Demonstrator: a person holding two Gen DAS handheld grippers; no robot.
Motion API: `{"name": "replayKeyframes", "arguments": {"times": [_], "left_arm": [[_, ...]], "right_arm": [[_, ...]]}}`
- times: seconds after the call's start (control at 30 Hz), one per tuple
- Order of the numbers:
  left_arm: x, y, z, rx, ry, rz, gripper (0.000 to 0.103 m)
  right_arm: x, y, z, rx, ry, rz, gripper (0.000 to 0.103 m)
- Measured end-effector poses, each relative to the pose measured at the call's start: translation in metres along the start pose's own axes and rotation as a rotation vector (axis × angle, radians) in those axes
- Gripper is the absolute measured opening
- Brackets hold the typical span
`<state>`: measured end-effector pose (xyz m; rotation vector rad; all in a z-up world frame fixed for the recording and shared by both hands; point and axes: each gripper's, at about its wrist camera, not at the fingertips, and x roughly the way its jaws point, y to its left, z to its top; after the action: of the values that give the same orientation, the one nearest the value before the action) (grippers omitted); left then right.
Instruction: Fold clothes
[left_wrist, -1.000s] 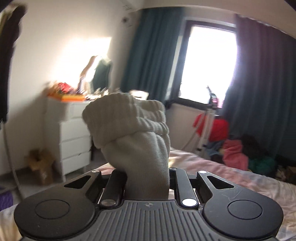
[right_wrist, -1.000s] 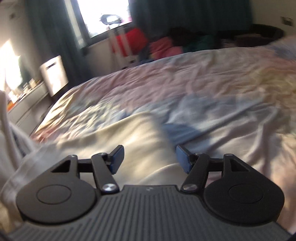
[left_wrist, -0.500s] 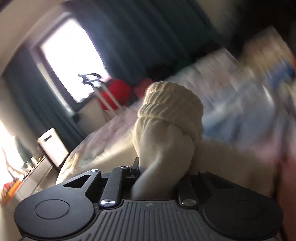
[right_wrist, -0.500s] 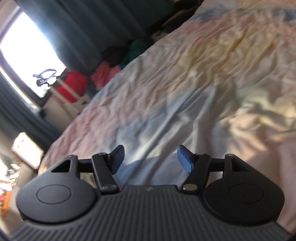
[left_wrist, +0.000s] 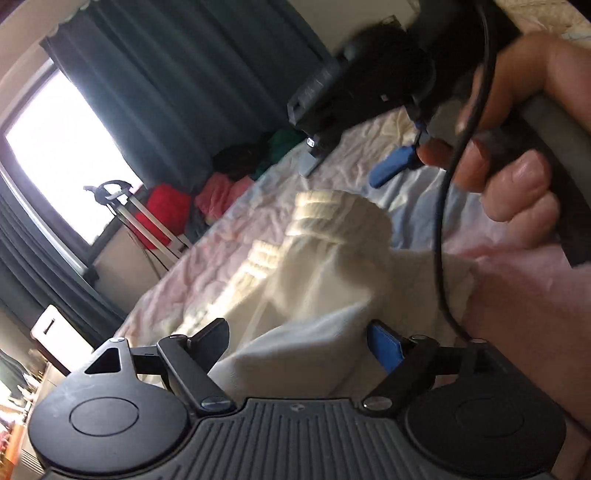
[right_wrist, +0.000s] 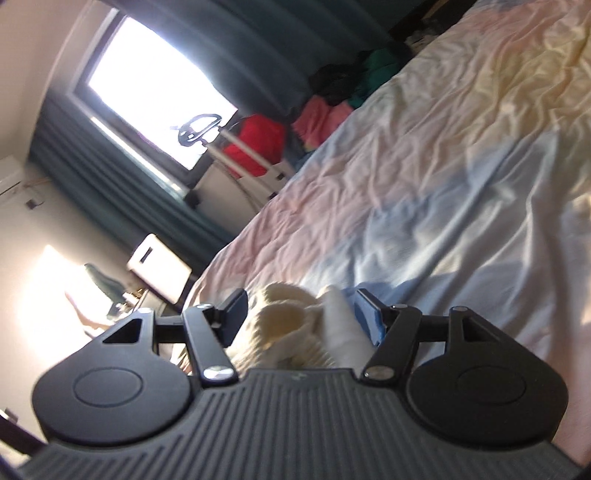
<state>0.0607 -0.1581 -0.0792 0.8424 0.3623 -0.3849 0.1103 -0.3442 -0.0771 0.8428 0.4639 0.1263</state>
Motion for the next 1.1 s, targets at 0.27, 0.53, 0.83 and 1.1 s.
{"name": "replayKeyframes", "arguments": {"times": [0.27, 0.53, 0.83, 1.1], "left_arm": [[0.001, 0.003, -0.075, -0.008, 0.082, -0.121, 0.082], [-0.017, 0.031, -0.094, -0.154, 0.053, -0.239, 0.084], [-0.037, 0.012, -0.087, -0.187, 0.039, -0.219, 0.084], [-0.054, 0.019, -0.085, -0.236, -0.095, -0.173, 0.084]], "right_arm": [[-0.011, 0.012, -0.015, -0.015, 0.036, -0.083, 0.067], [-0.045, 0.010, -0.045, 0.111, 0.126, -0.061, 0.073], [0.004, 0.038, -0.067, -0.030, 0.198, -0.041, 0.074], [0.001, 0.046, -0.059, -0.124, 0.091, -0.072, 0.037]]}}
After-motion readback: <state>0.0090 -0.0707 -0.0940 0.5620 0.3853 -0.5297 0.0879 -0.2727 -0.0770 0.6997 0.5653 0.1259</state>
